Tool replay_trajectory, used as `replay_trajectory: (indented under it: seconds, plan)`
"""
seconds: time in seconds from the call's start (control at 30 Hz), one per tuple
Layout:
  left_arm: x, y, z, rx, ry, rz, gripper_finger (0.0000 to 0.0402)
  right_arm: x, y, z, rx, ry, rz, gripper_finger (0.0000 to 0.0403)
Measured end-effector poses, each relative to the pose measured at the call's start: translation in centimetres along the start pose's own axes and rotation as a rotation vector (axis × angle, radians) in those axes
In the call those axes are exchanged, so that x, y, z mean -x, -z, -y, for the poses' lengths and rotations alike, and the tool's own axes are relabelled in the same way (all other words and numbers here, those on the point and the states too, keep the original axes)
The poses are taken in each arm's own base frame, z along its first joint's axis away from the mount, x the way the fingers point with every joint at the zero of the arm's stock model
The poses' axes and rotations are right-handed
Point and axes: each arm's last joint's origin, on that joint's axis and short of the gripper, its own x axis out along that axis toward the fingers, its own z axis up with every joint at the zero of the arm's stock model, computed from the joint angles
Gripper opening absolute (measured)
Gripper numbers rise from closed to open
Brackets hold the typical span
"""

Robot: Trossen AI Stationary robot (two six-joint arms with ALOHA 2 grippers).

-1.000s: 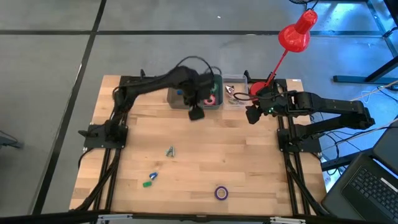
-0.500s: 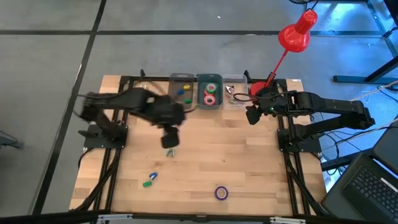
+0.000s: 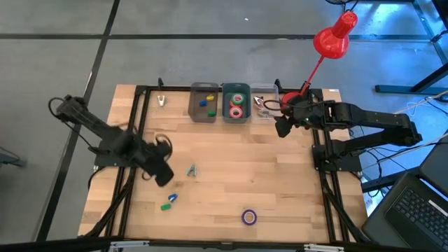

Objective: Pick and place Stapler, Stapler remover, tape
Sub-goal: Put the blue stapler into the black bin

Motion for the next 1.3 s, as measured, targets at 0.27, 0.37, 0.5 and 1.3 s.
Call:
replay_trajectory:
  seconds: [0.27,0.37,0.5,1.3]
  plan:
    - [-5.4,4.1,0.3,0.087,0.136,-0.166,0.0192,-0.2,-0.3,0.5,-0.010,0.018,0.000,0.0213]
    - [-6.5,4.9,0.6,0.059,0.106,-0.173,0.0193,-0.3,-0.4,0.6,-0.007,0.016,-0.005,0.0213]
    - [-8.1,5.8,0.9,-0.021,0.047,-0.208,0.0193,-0.3,-0.5,0.7,-0.011,0.016,-0.008,0.0213]
    - [-15.3,7.8,1.5,-0.179,-0.125,-0.210,0.0191,-0.3,-0.5,0.5,-0.018,-0.037,-0.024,0.0213]
